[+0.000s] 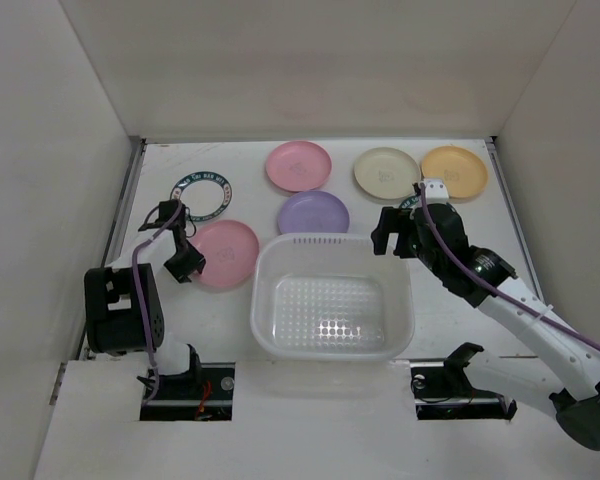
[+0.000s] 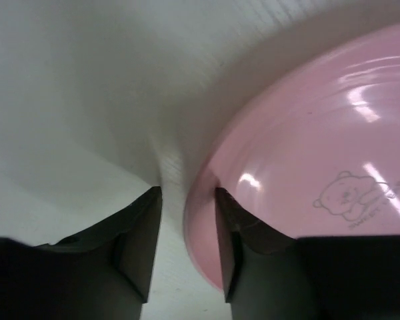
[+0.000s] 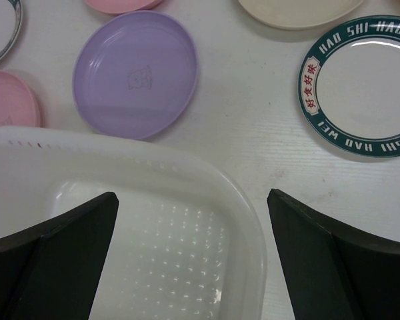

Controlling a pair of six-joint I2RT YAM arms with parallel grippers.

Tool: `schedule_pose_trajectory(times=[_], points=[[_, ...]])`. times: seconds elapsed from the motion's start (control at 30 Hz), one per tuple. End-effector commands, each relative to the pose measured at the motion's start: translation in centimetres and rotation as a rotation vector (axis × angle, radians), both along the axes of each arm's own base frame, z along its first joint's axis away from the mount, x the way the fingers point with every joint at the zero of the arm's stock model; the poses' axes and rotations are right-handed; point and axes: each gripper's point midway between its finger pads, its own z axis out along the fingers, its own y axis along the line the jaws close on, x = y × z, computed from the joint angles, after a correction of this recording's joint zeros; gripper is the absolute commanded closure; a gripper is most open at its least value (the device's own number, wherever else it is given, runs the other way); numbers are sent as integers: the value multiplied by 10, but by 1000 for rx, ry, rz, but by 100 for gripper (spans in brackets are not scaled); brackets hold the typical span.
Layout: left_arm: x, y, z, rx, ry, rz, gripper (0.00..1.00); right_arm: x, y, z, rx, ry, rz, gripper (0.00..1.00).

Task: Place the plates into the plastic bin on the countertop

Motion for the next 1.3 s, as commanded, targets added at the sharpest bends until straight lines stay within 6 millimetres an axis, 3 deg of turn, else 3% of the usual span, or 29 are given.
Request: schedule_pose_trajectory(times=[0.0, 0.13, 0.2, 0.27, 0.33, 0.47, 0.57, 0.63, 0.7, 0.8, 1.07, 1.13, 1.27], points=[[19, -2, 5, 8, -28, -24, 68, 2, 3, 14, 44, -48, 5, 0], [20, -4, -2, 5, 0, -26, 96, 1, 3, 14, 48, -49, 3, 0], [19, -3, 2, 16, -14, -18, 100, 1, 2, 14, 47, -48, 3, 0], [17, 4, 20, 57, -70, -3, 100, 2, 3, 14, 47, -48, 2, 0], [13, 10, 47, 82, -144, 16, 100, 4, 2, 16, 47, -49, -3, 0], [4, 23, 125, 105, -349, 69, 100, 11, -3, 20, 36, -53, -24, 0], [0, 13, 185, 91, -478, 30, 100, 18, -9, 23, 32, -50, -53, 0], [0, -9, 218, 47, -546, -45, 100, 21, -16, 25, 25, -38, -78, 0], [-2, -47, 247, -33, -595, -187, 100, 24, -21, 26, 17, -27, -100, 0], [-11, -101, 261, -111, -598, -370, 100, 25, -27, 28, 16, -29, -120, 0], [-37, -228, 241, -125, -540, -737, 100, 19, -39, 33, 20, -26, -163, 0], [-42, -252, 235, -135, -531, -800, 100, 17, -42, 35, 17, -24, -174, 0], [-45, -277, 205, -128, -467, -871, 100, 11, -50, 39, 22, -35, -202, 0]])
